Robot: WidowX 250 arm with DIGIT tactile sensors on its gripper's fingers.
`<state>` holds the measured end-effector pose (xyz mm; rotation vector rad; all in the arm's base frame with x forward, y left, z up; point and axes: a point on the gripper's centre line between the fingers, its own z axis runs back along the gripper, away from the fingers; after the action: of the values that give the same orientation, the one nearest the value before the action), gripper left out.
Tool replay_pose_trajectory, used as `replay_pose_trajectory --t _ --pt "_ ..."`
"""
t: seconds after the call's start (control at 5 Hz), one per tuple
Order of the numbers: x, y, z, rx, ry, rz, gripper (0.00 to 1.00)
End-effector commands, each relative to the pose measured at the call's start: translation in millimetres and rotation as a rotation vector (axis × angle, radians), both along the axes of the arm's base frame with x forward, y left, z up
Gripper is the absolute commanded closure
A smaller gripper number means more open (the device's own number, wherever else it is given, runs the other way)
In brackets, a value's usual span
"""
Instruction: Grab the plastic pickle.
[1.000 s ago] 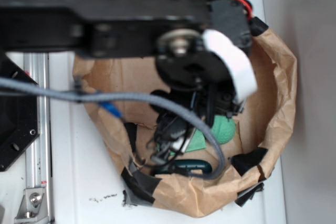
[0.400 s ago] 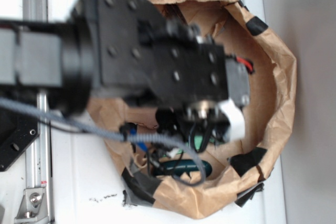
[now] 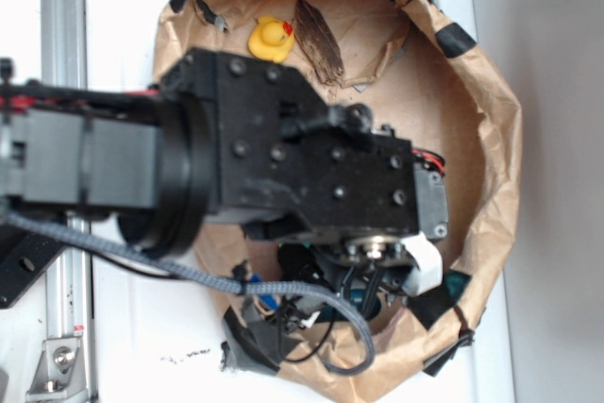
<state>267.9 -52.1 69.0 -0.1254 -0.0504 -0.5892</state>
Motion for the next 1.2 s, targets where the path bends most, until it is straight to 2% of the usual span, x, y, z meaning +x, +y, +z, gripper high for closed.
replay_pose_trajectory --t 0.0,0.8,1.0 --pt "-12.3 1.3 27.9 0.265 -0.093 0.285 0.0" --pt "-12.3 1.3 27.9 0.265 -0.093 0.285 0.0" --pt "-4.4 -9.1 20.6 0.042 -0.175 0.205 0.0"
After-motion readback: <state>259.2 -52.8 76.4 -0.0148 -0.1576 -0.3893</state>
